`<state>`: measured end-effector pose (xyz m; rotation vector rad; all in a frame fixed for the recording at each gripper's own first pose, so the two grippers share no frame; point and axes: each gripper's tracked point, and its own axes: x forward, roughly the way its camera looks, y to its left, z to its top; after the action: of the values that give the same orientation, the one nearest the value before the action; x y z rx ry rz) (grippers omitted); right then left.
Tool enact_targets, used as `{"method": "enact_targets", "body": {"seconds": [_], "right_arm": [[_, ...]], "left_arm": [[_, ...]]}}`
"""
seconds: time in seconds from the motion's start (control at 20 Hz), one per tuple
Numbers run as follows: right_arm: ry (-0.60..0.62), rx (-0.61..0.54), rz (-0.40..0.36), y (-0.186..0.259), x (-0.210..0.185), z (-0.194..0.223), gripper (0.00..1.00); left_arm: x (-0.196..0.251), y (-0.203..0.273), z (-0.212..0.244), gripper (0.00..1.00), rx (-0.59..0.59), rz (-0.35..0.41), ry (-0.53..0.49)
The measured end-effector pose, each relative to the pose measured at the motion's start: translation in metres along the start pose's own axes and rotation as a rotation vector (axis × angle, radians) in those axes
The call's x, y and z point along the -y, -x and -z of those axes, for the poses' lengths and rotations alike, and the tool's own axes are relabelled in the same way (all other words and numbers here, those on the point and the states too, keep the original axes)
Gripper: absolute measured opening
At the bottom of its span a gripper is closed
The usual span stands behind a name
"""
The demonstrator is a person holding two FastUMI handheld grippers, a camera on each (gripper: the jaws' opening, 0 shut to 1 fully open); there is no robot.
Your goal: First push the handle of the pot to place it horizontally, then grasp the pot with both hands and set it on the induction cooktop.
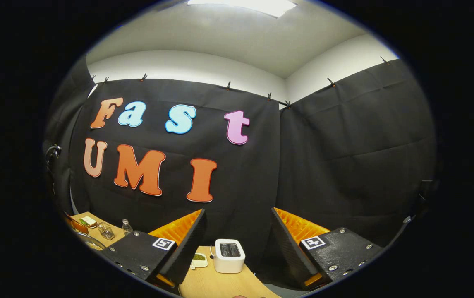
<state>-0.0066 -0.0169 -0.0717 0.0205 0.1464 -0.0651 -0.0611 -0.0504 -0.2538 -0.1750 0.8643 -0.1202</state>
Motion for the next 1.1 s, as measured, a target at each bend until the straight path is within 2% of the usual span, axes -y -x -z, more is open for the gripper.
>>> {"method": "enact_targets", "body": {"seconds": [0.45, 0.75, 1.1], "right_arm": [[-0.005, -0.051, -0.044, -0.003, -0.023, 0.025, 0.95], [-0.006, -0.086, -0.094, -0.001, -0.042, 0.039, 0.95], [-0.013, -0.108, -0.131, -0.003, -0.061, 0.047, 0.95]], "left_arm": [[-0.028, -0.017, 0.108, 0.02, -0.352, -0.028, 0.192], [-0.058, -0.003, 0.171, 0.02, -0.502, -0.099, 0.183], [-0.096, 0.025, 0.214, 0.02, -0.622, -0.154, 0.166]]}}
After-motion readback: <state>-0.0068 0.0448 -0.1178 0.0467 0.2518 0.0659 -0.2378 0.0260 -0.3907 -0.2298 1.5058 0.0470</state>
